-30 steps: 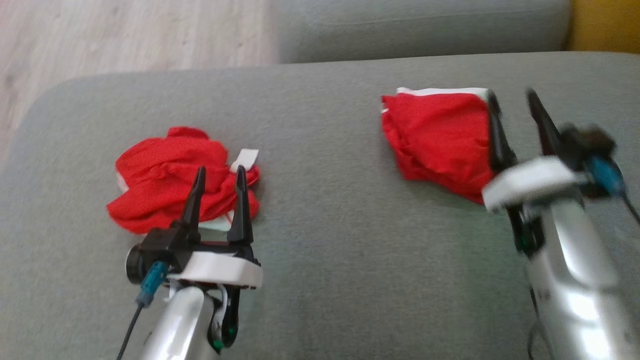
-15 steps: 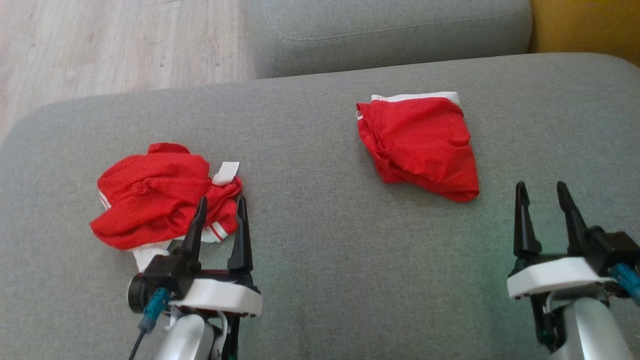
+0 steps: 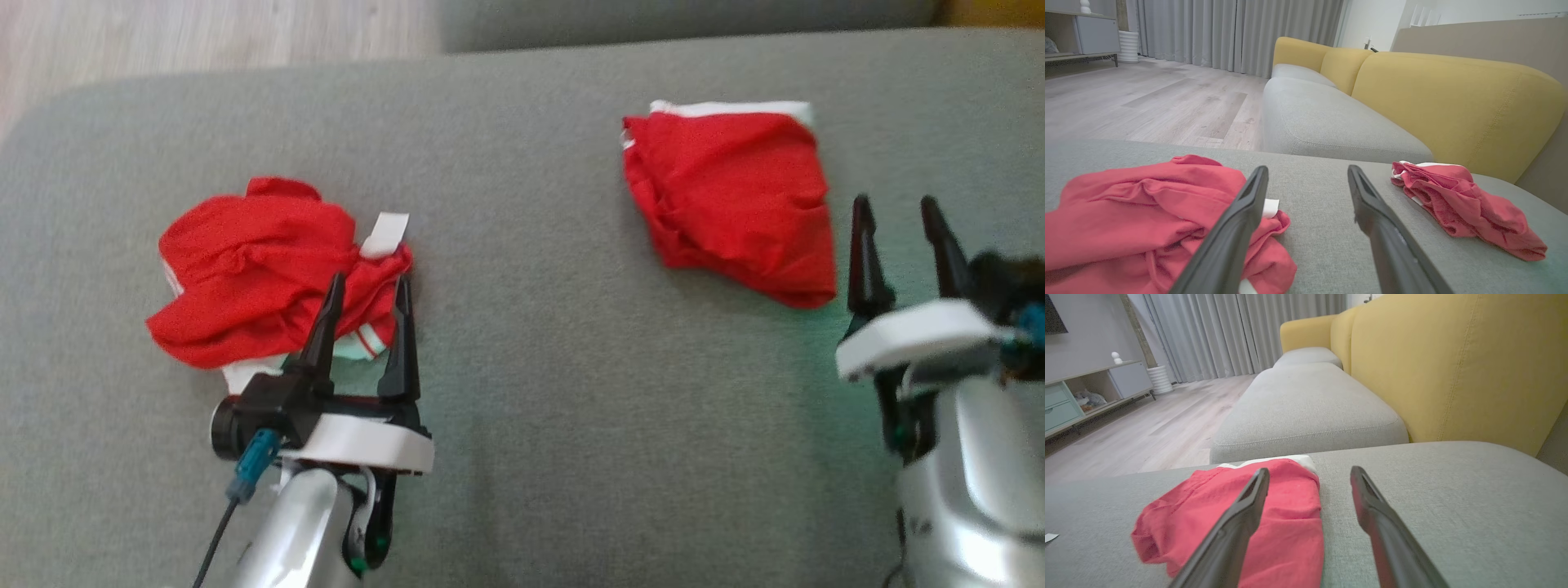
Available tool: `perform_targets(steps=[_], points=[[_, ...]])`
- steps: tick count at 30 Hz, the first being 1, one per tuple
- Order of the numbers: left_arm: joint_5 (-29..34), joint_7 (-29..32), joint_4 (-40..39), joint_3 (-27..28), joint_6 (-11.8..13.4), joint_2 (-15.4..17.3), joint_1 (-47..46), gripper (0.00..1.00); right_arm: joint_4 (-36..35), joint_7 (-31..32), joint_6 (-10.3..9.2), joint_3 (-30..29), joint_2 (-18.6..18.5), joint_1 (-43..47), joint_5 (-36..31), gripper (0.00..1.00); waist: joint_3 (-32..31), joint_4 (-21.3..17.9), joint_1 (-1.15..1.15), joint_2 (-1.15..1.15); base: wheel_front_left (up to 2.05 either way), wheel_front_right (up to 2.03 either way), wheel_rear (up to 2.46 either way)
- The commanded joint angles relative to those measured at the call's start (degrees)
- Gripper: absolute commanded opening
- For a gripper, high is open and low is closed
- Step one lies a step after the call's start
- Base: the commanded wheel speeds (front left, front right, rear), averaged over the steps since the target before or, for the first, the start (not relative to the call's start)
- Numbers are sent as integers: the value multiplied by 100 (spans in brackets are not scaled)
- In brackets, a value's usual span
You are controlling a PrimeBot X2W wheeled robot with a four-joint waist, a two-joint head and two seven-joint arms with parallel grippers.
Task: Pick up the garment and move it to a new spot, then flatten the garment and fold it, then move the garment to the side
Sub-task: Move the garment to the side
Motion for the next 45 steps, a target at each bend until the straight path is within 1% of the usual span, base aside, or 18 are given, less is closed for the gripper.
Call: perform_targets(steps=[1, 3, 6, 7, 8, 13, 16, 19, 20, 21, 27, 30, 33, 35, 38, 41, 45], points=[[37, -29, -152, 111, -18, 38, -233, 100, 60, 147, -4, 2, -17, -371, 18, 100, 248, 183, -1, 0, 0, 0, 0], [28, -29, -143, 77, -25, 38, -304, 100, 431, 387, -4, -196, -17, -665, 15, 100, 362, 266, -1, 0, 0, 0, 0], [13, -29, -115, 22, -32, 38, -383, 100, 995, 574, -4, -406, -17, -1071, 30, 100, 485, 383, -1, 0, 0, 0, 0], [13, -29, -115, 22, -32, 38, -383, 100, 995, 574, -4, -406, -17, -1071, 30, 100, 485, 383, -1, 0, 0, 0, 0], [7, -29, -108, 8, -31, 38, -408, 100, 1190, 624, -4, -444, -17, -1193, 40, 100, 515, 419, -1, 0, 0, 0, 0], [-8, -29, -90, -34, -27, 38, -482, 100, 2093, 925, -4, -758, -17, -1671, -252, 100, 627, 548, -1, 0, 0, 0, 0], [-11, -29, -84, -54, -29, 38, -500, 100, 2562, 1071, -4, -828, -28, -1852, -389, 100, 649, 602, -1, 0, 0, 0, 0], [-14, -29, -69, -58, -27, 38, -505, 100, 2931, 1111, -4, -756, -68, -1952, -547, 100, 632, 629, -1, 0, 0, 0, 0], [-15, -29, -62, -54, -25, 38, -503, 100, 3022, 1081, -4, -710, -83, -1979, -586, 33, 618, 629, -1, 0, 0, 0, 0], [-15, -29, -51, -48, -23, 38, -498, 100, 3088, 1009, -4, -665, -107, -2000, -628, 0, 597, 623, -1, 0, 0, 0, 0], [8, -29, -2, 14, -4, 38, -438, 100, 3280, 504, -4, -248, -361, -2080, -966, 0, 378, 483, -1, 0, 0, 0, 0], [11, -29, 12, 51, -3, 38, -386, 100, 3323, 355, -4, 43, -578, -2081, -1046, 0, 234, 385, -1, 0, 0, 0, 0], [18, -29, 6, 95, -2, 38, -326, 100, 3313, 299, -4, 471, -866, -2041, -1041, 0, 128, 288, -1, 0, 0, 0, 0], [24, -29, -5, 118, -2, 38, -301, 100, 3280, 289, -4, 818, -1140, -1988, -987, 0, 92, 237, -1, 0, 0, 0, 0], [33, -29, -22, 147, -6, 38, -288, 100, 3240, 337, -4, 1251, -1680, -1875, -788, 0, 88, 192, -1, 0, 0, 0, 0], [44, -29, -61, 167, -20, 38, -306, 100, 3198, 506, -4, 1440, -2215, -1771, -342, 0, 161, 186, -1, 0, 0, 0, 0], [69, -29, -111, 186, -45, 38, -361, 100, 3089, 625, -4, 1767, -3053, -1639, -138, 0, 321, 231, -1, 0, 0, 0, 0]])
